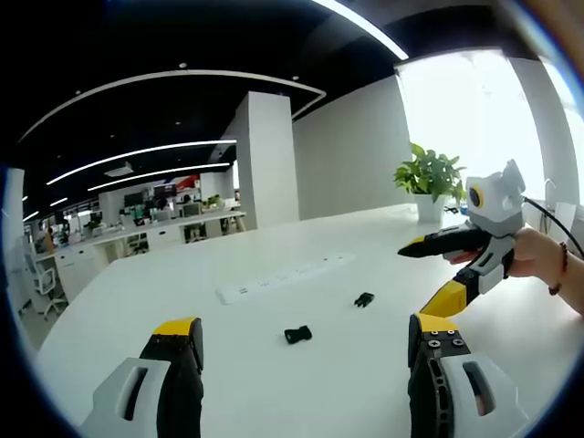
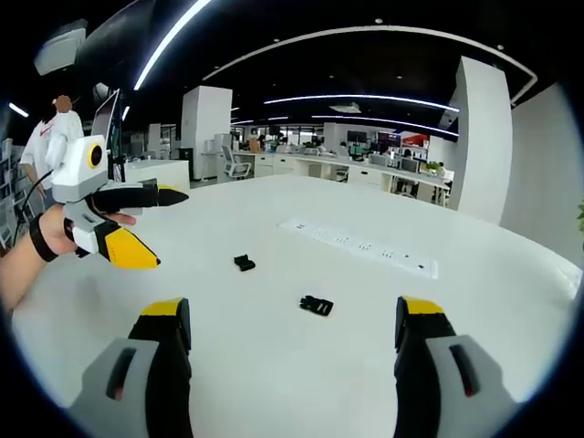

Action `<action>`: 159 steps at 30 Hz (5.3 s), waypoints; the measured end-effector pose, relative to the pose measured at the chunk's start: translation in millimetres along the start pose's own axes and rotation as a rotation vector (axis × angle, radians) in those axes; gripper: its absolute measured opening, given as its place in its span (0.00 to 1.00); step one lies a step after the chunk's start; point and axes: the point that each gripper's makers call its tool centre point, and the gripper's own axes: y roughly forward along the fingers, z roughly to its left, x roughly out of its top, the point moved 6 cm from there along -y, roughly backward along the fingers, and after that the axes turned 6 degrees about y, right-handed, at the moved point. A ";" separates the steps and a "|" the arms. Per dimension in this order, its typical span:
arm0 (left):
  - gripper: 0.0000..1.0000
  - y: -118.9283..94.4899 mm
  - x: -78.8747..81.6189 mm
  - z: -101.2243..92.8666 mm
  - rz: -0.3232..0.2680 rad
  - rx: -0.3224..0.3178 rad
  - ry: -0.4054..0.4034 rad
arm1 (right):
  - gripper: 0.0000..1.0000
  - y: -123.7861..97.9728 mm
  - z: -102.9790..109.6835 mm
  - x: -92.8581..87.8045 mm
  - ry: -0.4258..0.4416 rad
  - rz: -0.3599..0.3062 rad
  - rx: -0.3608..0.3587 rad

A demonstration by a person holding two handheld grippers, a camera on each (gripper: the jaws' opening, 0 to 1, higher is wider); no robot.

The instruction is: Snap the two parts of the plastic buckle together until the buckle closes and remains connected.

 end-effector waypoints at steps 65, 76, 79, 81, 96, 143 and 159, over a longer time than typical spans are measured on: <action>0.86 22.5 -31.4 1.9 0.070 -0.034 -0.039 | 0.88 27.3 -4.5 -25.0 0.023 0.055 0.017; 0.86 30.2 -34.0 3.3 0.073 -0.036 -0.041 | 0.87 31.2 -7.4 -26.2 0.019 0.059 0.019; 0.86 32.0 -35.4 4.0 0.078 -0.037 -0.046 | 0.87 34.2 -10.6 -27.1 0.022 0.064 0.018; 0.86 33.0 -35.8 3.8 0.079 -0.042 -0.053 | 0.87 36.3 -12.2 -28.0 0.025 0.072 0.018; 0.85 38.0 -35.4 8.6 0.071 -0.043 -0.047 | 0.84 43.4 -14.3 -29.8 0.013 0.074 0.023; 0.82 58.8 -37.8 5.4 0.099 -0.093 -0.068 | 0.81 55.6 -15.7 -29.5 0.029 0.060 0.069; 0.74 62.0 -37.1 0.1 0.091 -0.129 -0.063 | 0.73 57.1 -14.1 -30.1 0.015 0.049 0.107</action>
